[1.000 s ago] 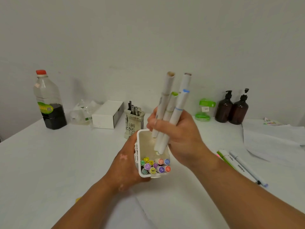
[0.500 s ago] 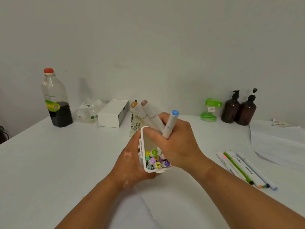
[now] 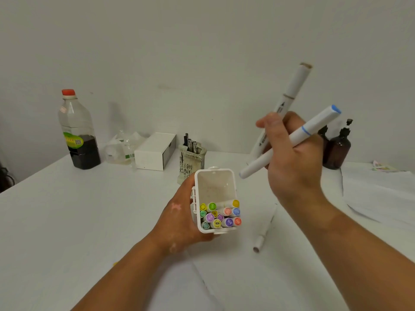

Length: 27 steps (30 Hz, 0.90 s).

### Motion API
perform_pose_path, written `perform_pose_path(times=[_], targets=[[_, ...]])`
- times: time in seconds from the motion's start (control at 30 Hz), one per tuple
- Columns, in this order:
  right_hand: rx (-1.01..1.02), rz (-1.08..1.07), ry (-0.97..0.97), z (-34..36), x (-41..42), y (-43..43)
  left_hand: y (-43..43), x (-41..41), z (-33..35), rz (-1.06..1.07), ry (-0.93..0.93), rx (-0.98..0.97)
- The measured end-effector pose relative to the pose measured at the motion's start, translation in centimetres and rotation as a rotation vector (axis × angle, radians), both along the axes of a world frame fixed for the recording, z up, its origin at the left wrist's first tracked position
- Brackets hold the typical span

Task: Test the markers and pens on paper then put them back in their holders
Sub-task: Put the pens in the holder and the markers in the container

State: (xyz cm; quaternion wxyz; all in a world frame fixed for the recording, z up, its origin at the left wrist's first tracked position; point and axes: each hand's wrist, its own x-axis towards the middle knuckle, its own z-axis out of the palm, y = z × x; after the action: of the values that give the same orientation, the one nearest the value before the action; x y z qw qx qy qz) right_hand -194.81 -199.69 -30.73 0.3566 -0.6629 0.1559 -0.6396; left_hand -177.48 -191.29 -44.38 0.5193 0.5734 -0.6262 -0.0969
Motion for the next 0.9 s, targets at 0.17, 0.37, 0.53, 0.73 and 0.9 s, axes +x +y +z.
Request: perform_pose_path(times=[0.17,0.37,0.53,0.73,0.9], targets=[[0.029,0.103,0.313,-0.4,-0.3,-0.3,0.0,-0.1,0.2,-0.007,0.006,-0.014],[0.035,0.075,0.769,-3.4,0.2,-0.5,0.1,-0.3,0.3,0.023,-0.044,-0.015],[-0.010,0.049,0.794,-2.5,0.4,-0.3,0.0,-0.2,0.2,0.033,-0.041,0.015],[0.012,0.043,0.657,-2.0,-0.8,-0.5,0.0,-0.1,0.1,0.007,-0.006,0.017],[0.113,-0.427,1.281,-6.5,-4.1,-5.8,-0.1,0.1,-0.1,-0.023,0.057,0.026]])
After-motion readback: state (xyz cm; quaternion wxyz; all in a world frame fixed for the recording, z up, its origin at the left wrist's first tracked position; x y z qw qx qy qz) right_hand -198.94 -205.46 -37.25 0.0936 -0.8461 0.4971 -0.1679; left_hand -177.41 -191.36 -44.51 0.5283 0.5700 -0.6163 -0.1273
